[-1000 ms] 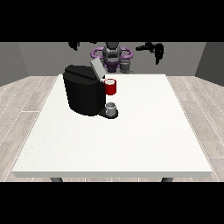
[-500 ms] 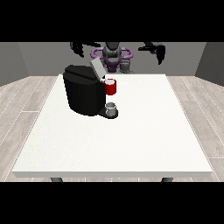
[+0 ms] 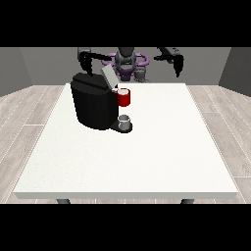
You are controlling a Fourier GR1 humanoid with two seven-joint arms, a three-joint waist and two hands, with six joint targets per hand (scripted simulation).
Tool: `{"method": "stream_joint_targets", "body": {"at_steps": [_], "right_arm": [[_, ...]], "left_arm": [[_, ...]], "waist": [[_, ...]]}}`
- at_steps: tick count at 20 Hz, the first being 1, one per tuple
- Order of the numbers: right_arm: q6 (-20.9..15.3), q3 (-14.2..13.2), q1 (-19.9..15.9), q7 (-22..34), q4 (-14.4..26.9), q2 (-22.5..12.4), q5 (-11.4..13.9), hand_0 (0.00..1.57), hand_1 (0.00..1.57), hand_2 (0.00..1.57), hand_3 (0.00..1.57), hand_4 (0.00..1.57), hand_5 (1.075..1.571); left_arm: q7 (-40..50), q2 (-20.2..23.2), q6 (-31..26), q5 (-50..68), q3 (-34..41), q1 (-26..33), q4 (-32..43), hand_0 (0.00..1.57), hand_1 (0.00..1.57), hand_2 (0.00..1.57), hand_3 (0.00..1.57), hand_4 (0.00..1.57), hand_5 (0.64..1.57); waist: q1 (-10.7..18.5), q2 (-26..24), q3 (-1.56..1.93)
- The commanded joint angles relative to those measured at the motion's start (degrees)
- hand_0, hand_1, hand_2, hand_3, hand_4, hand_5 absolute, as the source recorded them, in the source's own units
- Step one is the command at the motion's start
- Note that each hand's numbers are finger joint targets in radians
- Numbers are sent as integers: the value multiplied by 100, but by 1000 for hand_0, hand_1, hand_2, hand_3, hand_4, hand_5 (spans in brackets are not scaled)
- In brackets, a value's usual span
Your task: Insert the coffee pod into the coffee machine and close the lid
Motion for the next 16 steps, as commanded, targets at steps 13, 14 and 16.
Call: {"method": "stream_joint_targets", "body": {"at_steps": [13, 14, 16], "right_arm": [[-131, -38, -1053, -46, 888, 56, 363, 0, 0, 0, 0, 0, 1571], [-50, 41, -1097, -290, 967, 103, 405, 0, 0, 0, 0, 40, 1571], [-184, 265, -1078, -18, 853, 370, 508, 0, 0, 0, 0, 0, 1571]], "left_arm": [[326, 206, 185, 318, -235, 438, -1006, 0, 0, 0, 0, 0, 1571], [151, 110, 326, 210, -300, 353, -952, 0, 0, 0, 0, 0, 1571], [482, 333, 342, 416, -43, 116, -872, 0, 0, 0, 0, 0, 1571]], "waist": [[8, 471, -1], [6, 674, -1], [-153, 520, -1]]}}
